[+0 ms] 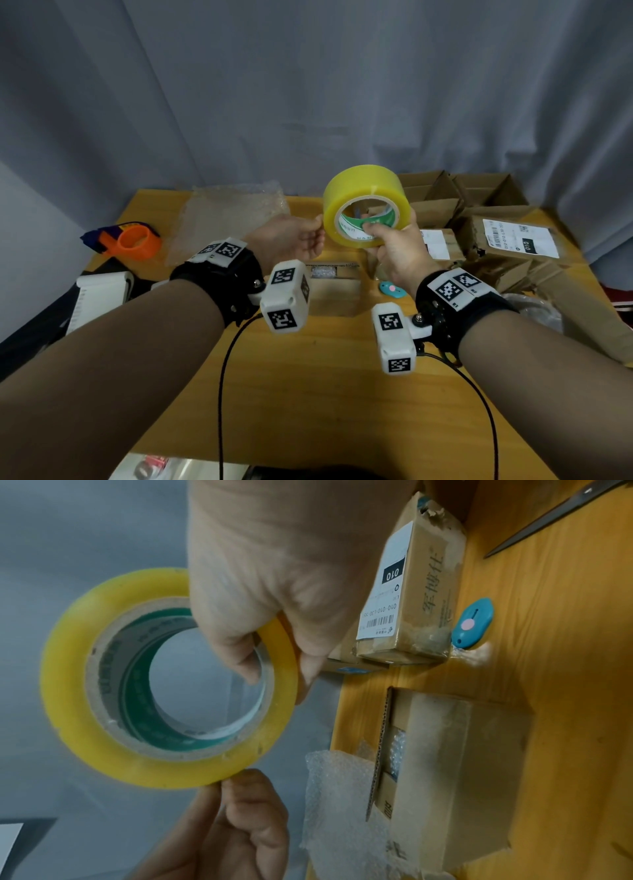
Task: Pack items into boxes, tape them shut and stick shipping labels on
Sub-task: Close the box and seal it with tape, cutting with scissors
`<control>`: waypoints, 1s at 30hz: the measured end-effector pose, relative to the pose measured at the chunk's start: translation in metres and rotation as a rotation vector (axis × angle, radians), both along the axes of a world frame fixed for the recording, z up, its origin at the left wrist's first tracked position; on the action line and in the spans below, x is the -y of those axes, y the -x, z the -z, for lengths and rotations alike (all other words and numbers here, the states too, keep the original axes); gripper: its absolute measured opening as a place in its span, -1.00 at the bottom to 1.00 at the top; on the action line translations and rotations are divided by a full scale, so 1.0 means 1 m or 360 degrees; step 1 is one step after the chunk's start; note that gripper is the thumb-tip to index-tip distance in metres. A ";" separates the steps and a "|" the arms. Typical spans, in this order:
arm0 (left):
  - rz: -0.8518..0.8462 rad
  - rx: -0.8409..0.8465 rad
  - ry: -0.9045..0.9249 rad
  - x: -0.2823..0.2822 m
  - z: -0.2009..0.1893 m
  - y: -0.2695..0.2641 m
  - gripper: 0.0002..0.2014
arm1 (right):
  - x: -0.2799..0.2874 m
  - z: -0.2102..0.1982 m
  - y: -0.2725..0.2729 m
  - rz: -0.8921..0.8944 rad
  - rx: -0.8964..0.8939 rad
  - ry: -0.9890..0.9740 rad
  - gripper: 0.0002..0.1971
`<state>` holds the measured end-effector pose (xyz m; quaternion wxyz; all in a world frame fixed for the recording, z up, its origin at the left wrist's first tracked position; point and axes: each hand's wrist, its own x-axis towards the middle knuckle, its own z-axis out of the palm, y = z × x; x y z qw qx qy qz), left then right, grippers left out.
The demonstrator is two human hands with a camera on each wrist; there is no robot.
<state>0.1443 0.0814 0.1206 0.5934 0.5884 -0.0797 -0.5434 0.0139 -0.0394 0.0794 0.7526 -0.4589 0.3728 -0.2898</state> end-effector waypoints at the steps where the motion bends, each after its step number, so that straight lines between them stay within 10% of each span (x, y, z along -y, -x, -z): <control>1: 0.0001 0.0047 0.0002 0.000 0.000 0.000 -0.82 | -0.001 -0.002 0.001 -0.0015 0.0011 -0.0001 -0.54; 18: 0.0131 0.1261 -0.0342 -0.026 0.020 -0.013 -0.79 | -0.010 -0.042 -0.008 -0.0798 -0.1001 0.1503 -0.42; 22: 0.0092 0.1187 -0.0418 -0.036 0.026 -0.025 -0.82 | -0.004 -0.037 -0.009 -0.0980 -0.1692 0.1893 -0.35; 30: 0.0280 0.0407 -0.0540 -0.040 0.053 -0.013 -0.73 | -0.017 -0.038 -0.029 -0.1128 -0.2055 0.2075 -0.46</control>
